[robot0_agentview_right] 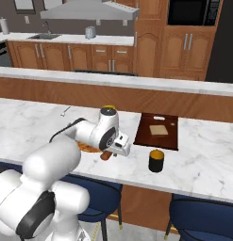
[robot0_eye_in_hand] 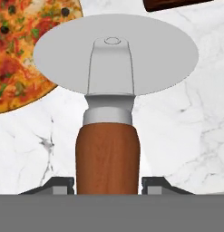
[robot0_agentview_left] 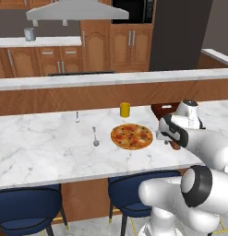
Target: Take the pizza cutter from the drawer on the left and place it on the dining counter for cutting.
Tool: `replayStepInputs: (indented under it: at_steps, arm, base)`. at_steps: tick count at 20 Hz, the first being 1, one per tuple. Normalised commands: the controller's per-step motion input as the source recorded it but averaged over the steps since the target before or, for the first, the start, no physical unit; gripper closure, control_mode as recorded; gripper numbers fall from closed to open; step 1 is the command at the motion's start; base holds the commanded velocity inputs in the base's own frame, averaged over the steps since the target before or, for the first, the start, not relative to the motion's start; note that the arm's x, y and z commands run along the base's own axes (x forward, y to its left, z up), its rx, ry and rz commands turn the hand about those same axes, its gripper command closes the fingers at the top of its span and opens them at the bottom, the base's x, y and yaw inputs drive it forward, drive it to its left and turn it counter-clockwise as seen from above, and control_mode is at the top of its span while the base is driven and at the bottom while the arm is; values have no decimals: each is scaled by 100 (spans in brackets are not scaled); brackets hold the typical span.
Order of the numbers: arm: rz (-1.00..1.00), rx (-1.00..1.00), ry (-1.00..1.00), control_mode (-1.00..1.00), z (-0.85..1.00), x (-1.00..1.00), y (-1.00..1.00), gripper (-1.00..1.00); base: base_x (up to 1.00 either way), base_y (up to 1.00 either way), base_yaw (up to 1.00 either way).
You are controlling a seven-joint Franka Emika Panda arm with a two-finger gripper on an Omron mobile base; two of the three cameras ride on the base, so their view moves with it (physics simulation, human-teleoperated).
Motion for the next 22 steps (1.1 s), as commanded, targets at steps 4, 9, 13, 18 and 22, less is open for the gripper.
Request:
replayStepInputs:
  at_steps: [4, 9, 13, 18, 22]
  arm:
    - [0, 0, 0, -100, -50, 21, 0, 100]
    - [0, 0, 0, -100, -22, 41, 0, 100]
    - [0, 0, 0, -100, -1, 61, 0, 100]
    - [0, 0, 0, -100, -5, 53, 0, 100]
    - [0, 0, 1, -100, -2, 26, -3, 100]
  base:
    - [0, 0, 0]
    - [0, 0, 0]
    - [0, 0, 0]
    - [0, 0, 0]
    - [0, 0, 0]
